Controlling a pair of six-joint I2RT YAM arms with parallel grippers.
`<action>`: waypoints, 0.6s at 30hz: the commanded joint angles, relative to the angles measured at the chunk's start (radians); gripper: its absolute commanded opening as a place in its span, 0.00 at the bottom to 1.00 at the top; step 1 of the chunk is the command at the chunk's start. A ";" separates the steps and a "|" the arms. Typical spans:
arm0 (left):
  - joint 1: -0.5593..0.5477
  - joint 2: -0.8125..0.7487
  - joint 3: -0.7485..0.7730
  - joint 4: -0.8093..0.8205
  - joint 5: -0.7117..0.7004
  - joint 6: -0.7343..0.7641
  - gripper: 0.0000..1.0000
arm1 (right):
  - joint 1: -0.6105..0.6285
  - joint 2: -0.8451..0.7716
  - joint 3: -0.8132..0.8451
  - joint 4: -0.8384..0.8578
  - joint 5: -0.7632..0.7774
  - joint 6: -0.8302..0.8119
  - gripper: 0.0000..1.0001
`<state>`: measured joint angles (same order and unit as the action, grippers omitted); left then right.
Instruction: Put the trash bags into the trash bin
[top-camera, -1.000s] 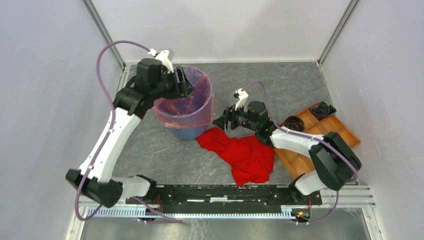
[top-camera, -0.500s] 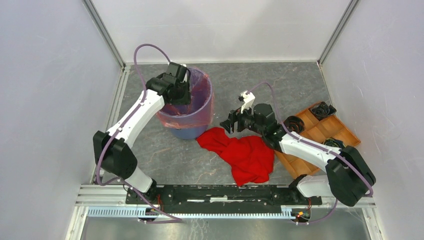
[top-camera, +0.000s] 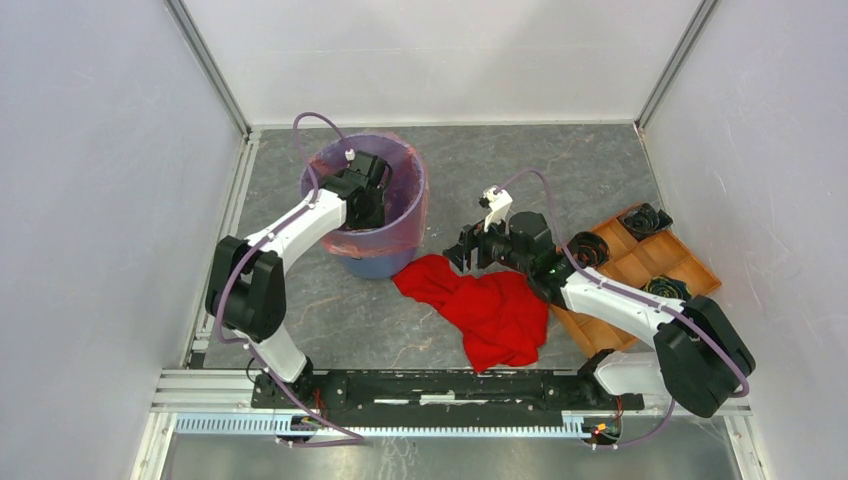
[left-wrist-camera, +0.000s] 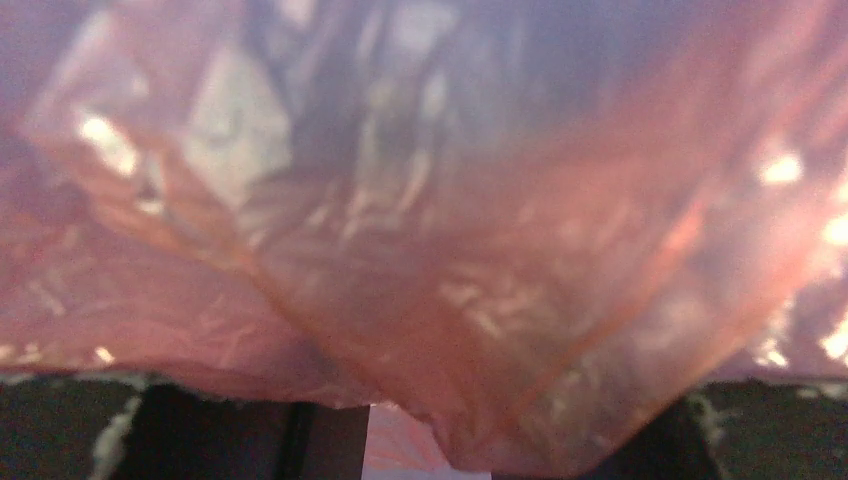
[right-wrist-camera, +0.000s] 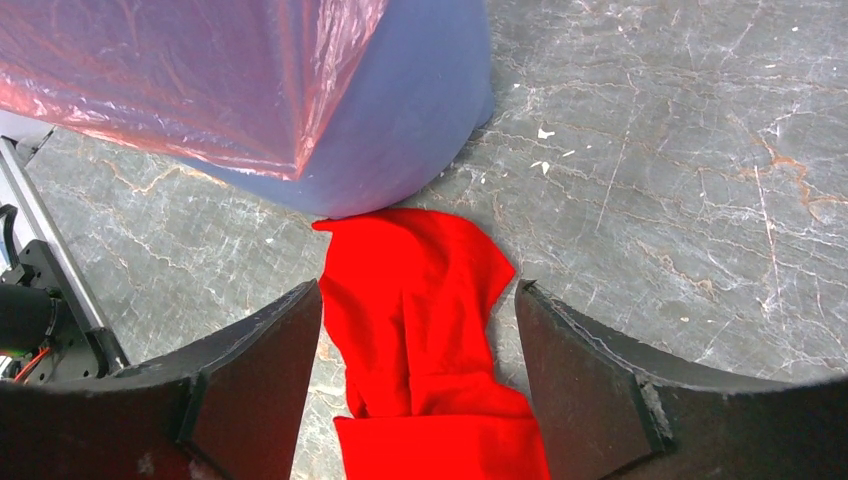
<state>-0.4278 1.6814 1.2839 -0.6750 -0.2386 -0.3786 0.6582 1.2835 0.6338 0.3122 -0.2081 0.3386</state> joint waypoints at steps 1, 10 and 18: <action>-0.002 0.019 -0.035 0.126 -0.054 -0.064 0.46 | -0.001 -0.021 -0.022 0.045 -0.005 -0.007 0.78; -0.002 0.098 -0.075 0.194 -0.073 -0.106 0.44 | 0.000 -0.019 -0.037 0.062 -0.033 0.007 0.78; -0.001 0.126 -0.138 0.219 -0.077 -0.124 0.42 | -0.001 -0.025 -0.051 0.076 -0.047 0.022 0.78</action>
<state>-0.4290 1.7874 1.2007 -0.4999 -0.3069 -0.4248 0.6582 1.2823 0.5930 0.3363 -0.2375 0.3504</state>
